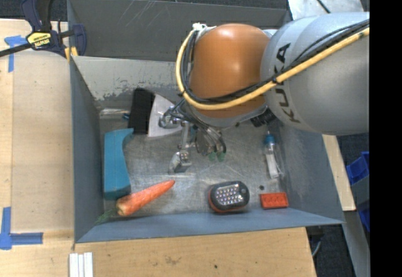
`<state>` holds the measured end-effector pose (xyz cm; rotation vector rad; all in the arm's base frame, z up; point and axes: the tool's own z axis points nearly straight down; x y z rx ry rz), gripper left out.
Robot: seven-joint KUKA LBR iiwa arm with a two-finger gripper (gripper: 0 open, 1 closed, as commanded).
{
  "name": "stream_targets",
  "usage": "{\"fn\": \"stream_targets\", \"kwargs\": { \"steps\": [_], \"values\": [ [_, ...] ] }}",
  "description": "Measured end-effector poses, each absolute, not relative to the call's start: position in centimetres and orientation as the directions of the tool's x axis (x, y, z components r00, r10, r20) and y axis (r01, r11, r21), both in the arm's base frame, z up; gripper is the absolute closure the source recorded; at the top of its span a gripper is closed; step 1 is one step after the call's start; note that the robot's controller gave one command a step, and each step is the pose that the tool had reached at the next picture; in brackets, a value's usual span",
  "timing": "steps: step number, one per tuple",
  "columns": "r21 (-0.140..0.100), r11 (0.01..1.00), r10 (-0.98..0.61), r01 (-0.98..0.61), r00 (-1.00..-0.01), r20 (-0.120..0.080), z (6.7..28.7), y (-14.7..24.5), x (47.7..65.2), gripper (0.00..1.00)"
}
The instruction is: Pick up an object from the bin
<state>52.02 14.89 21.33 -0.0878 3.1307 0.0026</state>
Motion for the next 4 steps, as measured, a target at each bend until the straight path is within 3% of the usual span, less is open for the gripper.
{"fn": "stream_targets", "kwargs": {
  "steps": [1, 2, 3, 4],
  "values": [
    [0.001, 0.995, -0.098, -0.098, -0.995, -0.006, 15.3, 15.0, 51.5, 0.0],
    [0.0, 0.968, -0.251, -0.251, -0.968, -0.004, 10.1, 14.9, 50.4, 0.0],
    [-0.001, 0.894, -0.447, -0.447, -0.894, 0.002, 7.6, 18.0, 49.4, 1.0],
    [-0.001, 0.894, -0.448, -0.448, -0.894, 0.002, 7.6, 18.0, 49.4, 1.0]
  ]
}}
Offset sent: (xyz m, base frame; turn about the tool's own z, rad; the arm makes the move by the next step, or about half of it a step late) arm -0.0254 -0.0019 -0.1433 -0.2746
